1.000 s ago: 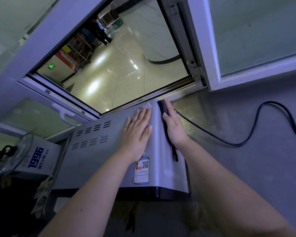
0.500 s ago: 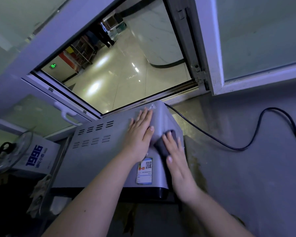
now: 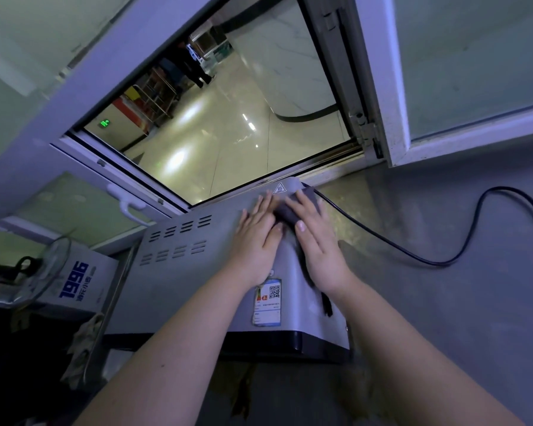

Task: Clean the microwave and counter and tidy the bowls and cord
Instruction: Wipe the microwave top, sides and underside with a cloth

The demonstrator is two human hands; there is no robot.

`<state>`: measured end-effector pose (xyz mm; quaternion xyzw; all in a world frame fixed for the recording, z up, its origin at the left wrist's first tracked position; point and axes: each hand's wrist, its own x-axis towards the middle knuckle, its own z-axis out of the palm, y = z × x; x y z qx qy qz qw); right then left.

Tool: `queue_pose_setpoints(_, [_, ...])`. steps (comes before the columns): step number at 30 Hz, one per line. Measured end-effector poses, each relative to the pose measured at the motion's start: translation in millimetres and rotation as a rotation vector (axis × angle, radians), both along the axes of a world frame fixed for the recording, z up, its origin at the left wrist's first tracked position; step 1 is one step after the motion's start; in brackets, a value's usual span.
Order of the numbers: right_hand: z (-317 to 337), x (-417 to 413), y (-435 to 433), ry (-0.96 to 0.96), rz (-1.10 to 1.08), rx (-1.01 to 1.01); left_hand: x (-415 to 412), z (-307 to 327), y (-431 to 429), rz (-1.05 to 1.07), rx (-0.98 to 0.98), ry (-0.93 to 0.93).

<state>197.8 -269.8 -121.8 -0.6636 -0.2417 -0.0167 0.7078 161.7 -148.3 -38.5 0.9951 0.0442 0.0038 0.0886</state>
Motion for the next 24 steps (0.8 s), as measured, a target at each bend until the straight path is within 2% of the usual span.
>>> queue_pose_setpoints(3, [-2.7, -50.5, -19.5, 0.018, 0.012, 0.052, -1.1, -1.6, 0.7, 0.064, -0.056, -0.061])
queue_pose_setpoints(7, [-3.9, -111.9, -41.9, 0.021, 0.084, 0.060, -3.5, -3.0, 1.8, 0.147, -0.030, -0.103])
queue_pose_setpoints(10, [-6.5, -131.3, -45.8, 0.019, 0.105, 0.058, -2.9, -3.1, 2.8, 0.184, -0.014, -0.072])
queue_pose_setpoints(17, [5.9, -11.9, -4.9, 0.072, 0.009, 0.024, 2.6, 7.4, 15.4, 0.090, 0.079, 0.138])
queue_pose_setpoints(20, [13.5, 36.5, 12.4, 0.137, -0.005, 0.017, -1.2, 6.7, 19.7, 0.033, 0.116, 0.110])
queue_pose_setpoints(24, [15.2, 55.4, 18.1, 0.193, -0.013, 0.052, -3.5, 2.6, 17.6, 0.025, 0.015, 0.008])
